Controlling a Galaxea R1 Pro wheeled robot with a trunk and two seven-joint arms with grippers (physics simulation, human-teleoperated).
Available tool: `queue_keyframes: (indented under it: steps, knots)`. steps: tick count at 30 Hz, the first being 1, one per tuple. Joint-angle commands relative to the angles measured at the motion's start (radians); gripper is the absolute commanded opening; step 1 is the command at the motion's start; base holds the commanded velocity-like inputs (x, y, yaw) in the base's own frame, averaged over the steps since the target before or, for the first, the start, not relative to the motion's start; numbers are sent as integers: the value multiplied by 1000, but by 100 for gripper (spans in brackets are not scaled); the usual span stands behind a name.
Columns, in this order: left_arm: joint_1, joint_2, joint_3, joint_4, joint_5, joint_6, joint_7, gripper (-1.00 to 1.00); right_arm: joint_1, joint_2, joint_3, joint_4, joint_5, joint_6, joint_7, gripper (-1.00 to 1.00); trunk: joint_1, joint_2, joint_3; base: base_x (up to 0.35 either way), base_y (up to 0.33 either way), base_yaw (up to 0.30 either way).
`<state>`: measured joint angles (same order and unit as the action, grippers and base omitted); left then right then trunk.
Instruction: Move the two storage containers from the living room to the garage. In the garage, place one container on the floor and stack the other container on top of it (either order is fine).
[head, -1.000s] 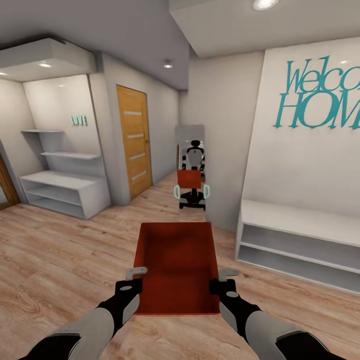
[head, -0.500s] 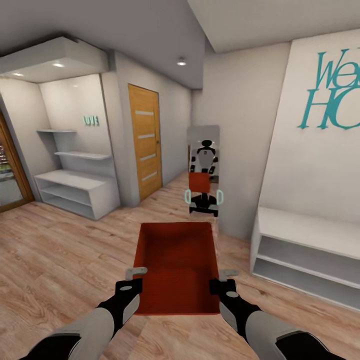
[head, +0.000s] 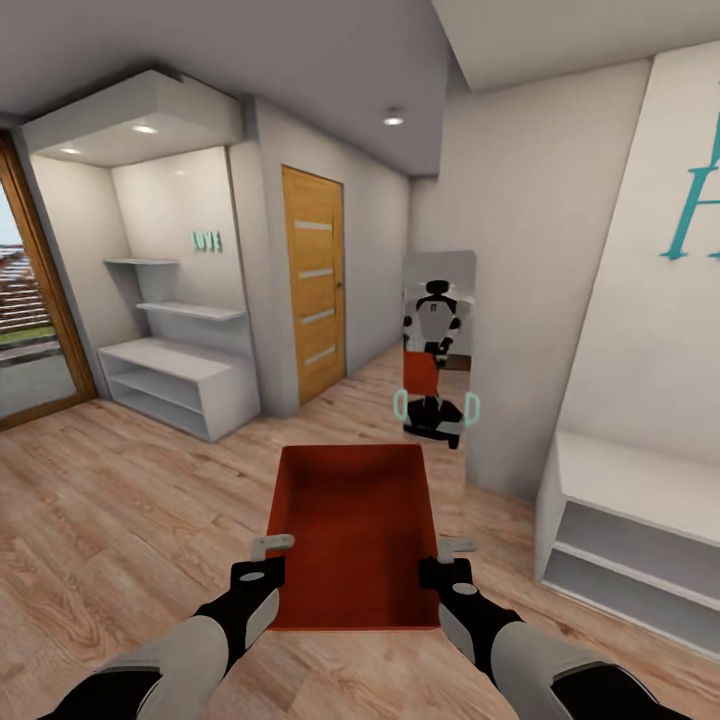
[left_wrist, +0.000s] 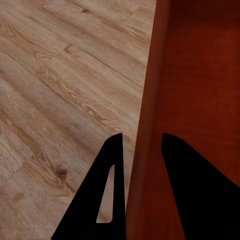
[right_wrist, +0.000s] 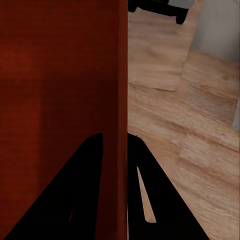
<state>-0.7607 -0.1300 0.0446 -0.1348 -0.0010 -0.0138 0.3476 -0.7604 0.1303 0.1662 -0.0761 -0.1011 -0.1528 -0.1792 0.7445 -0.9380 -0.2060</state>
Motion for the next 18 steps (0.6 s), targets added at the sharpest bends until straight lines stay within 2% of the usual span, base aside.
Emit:
queue_keyframes:
  steps: [1,10,18]
  knots:
    - [0,38,20,3,7,-2,5,-100,-2,-6,-64,-2,-4,-45,-22,-100,1,-1,-1,323,0,6]
    - [0,38,20,3,7,-2,5,-100,-2,-6,-64,-2,-6,-44,-22,-100,1,-1,-1,323,0,13]
    - [0,38,20,3,7,-2,5,-100,-2,-5,-64,-2,-6,-42,-22,-100,1,-1,-1,323,0,214]
